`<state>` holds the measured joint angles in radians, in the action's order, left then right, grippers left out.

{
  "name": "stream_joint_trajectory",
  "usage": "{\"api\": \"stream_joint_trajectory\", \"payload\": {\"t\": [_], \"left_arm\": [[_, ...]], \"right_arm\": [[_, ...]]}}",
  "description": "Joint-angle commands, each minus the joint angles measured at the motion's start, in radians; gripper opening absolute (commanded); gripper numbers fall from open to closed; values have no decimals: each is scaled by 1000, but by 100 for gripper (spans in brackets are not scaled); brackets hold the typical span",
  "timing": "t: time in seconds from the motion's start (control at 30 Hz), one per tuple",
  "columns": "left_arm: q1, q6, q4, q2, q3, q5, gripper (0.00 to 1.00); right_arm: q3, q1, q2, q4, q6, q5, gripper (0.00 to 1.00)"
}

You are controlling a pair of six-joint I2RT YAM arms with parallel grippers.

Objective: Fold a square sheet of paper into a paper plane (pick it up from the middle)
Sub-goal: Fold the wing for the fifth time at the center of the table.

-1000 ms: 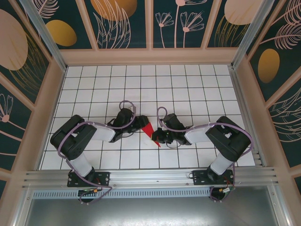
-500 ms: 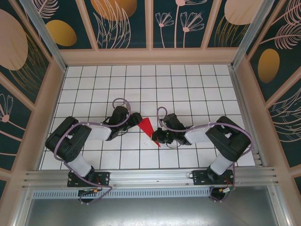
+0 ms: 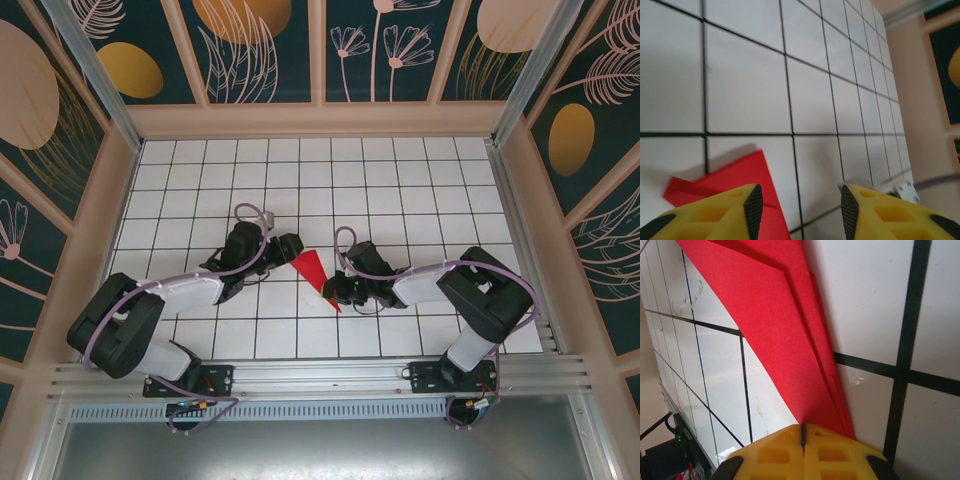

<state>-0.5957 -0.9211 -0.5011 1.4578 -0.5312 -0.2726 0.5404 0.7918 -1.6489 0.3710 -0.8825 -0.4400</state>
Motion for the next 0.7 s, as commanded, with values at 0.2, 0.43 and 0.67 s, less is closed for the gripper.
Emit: {"api": "stream_joint_trajectory", "payload": {"t": [0.2,0.43,0.67], "left_arm": [[-85,-39,-128,233,-72,-116,47],[-85,-60,-13,311,-76,19,41],[-79,-88,-36,386,-28,34,34]], "right_arm": [[-54,1,-25,-33,-74,76,3],[-75,1,9,-32,-59,58,6],[-135,4,61,-41,-19,21,9]]}}
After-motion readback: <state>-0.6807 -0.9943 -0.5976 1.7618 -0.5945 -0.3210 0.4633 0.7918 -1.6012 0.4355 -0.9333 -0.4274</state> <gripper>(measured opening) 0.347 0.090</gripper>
